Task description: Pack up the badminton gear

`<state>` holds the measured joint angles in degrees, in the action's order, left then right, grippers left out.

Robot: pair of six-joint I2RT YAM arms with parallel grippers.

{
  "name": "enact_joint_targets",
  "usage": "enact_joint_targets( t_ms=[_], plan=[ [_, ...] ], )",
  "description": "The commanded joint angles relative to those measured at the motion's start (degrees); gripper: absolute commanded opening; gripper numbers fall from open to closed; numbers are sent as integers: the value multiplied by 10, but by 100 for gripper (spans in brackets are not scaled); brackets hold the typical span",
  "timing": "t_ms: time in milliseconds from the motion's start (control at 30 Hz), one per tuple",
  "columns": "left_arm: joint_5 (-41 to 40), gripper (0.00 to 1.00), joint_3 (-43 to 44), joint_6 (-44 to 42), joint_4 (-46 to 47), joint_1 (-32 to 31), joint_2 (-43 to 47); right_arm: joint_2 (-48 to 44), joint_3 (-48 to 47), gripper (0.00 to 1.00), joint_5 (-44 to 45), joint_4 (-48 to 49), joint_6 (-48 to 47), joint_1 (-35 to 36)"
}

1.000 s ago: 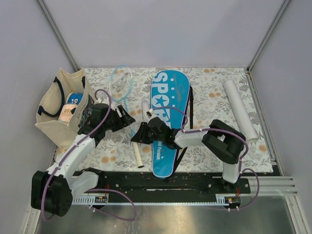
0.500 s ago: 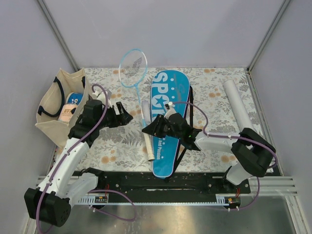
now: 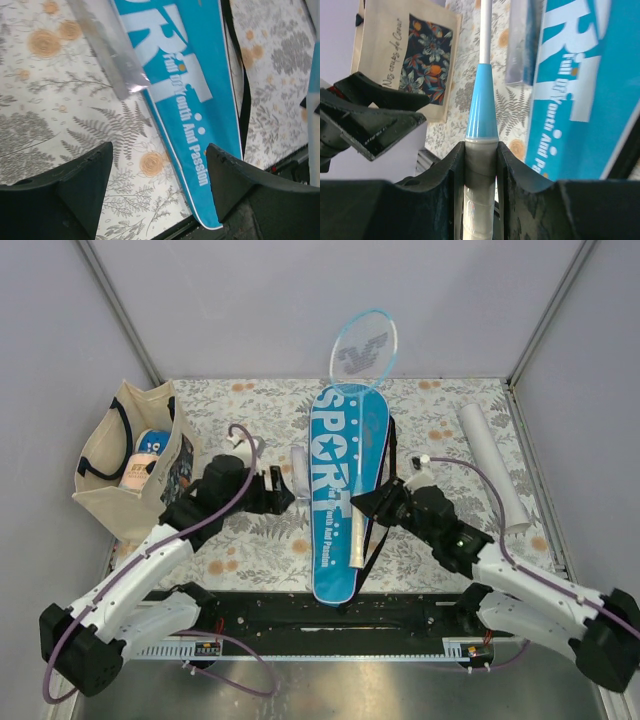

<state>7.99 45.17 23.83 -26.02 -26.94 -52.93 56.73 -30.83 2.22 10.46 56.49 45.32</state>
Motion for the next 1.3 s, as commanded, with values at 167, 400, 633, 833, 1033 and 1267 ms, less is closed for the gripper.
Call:
enact_joint_targets(
  t_ms=[167, 400, 633, 833, 1033, 1267],
  plan=[
    [-207, 73, 2, 36, 137, -231, -95, -179, 14, 0, 154, -262, -57, -15],
    [-257, 72, 76, 46, 169, -344, -259, -233, 25, 0, 234, -340, -65, -19],
    [-336, 66, 156, 41, 178, -406, -407, -302, 24, 0, 287, -394, -56, -19],
    [-345, 66, 204, 37, 171, -420, -476, -327, 24, 0, 281, -417, -53, -18],
    [-386, 65, 224, 36, 157, -428, -525, -341, 39, 0, 273, -417, -45, -19],
    [-427, 32, 242, 52, 134, -428, -556, -334, 23, 0, 218, -424, -24, -19]
  ],
)
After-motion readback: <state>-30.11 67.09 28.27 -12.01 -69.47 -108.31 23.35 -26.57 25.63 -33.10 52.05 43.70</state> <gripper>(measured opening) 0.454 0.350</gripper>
